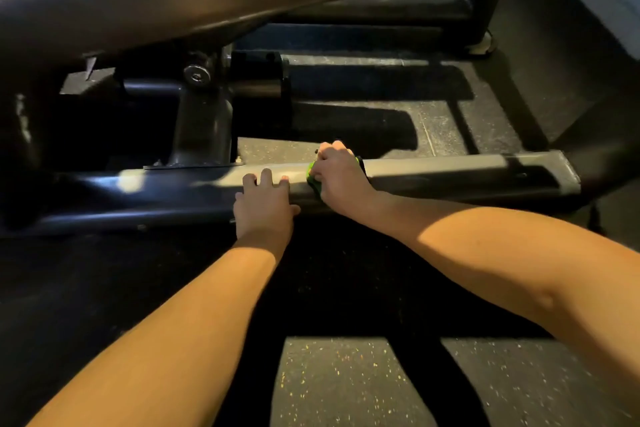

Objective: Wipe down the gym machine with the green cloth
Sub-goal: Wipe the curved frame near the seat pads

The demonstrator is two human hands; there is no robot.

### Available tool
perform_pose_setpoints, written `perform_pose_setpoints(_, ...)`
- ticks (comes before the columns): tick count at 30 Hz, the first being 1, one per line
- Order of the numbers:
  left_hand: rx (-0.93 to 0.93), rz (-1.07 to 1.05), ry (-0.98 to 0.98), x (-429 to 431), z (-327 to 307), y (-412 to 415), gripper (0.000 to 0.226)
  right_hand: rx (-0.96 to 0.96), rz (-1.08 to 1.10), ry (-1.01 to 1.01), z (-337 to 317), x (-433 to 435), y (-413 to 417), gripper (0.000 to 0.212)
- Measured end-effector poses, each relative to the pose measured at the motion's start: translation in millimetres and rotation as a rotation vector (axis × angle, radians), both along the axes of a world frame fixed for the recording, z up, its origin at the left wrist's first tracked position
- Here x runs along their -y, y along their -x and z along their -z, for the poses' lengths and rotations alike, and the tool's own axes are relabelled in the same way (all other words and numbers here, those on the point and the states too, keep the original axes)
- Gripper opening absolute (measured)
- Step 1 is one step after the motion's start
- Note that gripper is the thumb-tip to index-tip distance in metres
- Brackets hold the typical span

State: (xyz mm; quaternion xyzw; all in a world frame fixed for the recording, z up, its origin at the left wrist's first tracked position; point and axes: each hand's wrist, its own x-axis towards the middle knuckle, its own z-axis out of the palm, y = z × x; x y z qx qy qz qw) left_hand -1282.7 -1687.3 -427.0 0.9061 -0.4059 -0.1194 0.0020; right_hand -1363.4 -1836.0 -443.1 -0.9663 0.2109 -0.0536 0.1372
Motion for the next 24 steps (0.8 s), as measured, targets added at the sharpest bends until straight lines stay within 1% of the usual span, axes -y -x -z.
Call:
perform_pose_setpoints(3, 0.001, -0.006, 0.002, -1, -1, 0, 0.055, 0.07, -0.003, 0.048, 3, 18, 36, 0.018)
perform_pose_setpoints(5, 0.002, -0.013, 0.007, -1, -1, 1, 0.056, 0.136, 0.102, 0.082, 12, 43, 74, 0.016)
perform_pose_setpoints(7, -0.001, -0.012, 0.012, 0, -1, 2, 0.057, 0.122, 0.25, 0.083, 18, 59, 99, 0.015)
perform_pose_setpoints(9, 0.008, -0.014, 0.015, 0, 0, 2, 0.058, 0.116, 0.371, 0.027, 22, 51, 94, 0.016)
perform_pose_setpoints(10, 0.013, -0.015, 0.017, -1, 0, 2, 0.058, 0.129, 0.395, -0.004, 23, 38, 84, 0.016)
perform_pose_setpoints(12, 0.021, -0.007, 0.02, -3, 1, 1, 0.059, 0.153, 0.331, -0.023, 25, 4, 56, 0.015)
perform_pose_setpoints(13, 0.019, -0.006, 0.02, -3, 1, 1, 0.059, 0.146, 0.257, -0.04, 26, -13, 43, 0.021)
perform_pose_setpoints(15, 0.025, -0.016, -0.003, -2, 0, 2, 0.06, 0.094, 0.152, -0.068, 24, -33, 30, 0.041)
perform_pose_setpoints(16, 0.034, -0.015, -0.017, -1, -1, 2, 0.06, 0.085, 0.113, -0.053, 22, -30, 30, 0.045)
perform_pose_setpoints(18, 0.04, -0.012, -0.033, -1, 1, 3, 0.06, 0.098, 0.053, 0.011, 23, -14, 47, 0.043)
perform_pose_setpoints(19, 0.043, -0.016, -0.03, -1, 3, 4, 0.061, 0.098, 0.062, 0.03, 24, -3, 62, 0.041)
perform_pose_setpoints(21, 0.072, -0.012, -0.012, 2, 6, 7, 0.059, 0.118, 0.147, 0.072, 26, 26, 101, 0.039)
perform_pose_setpoints(24, 0.093, 0.039, 0.069, 11, 6, 20, 0.045, 0.11, 0.302, 0.11, 28, 53, 141, 0.037)
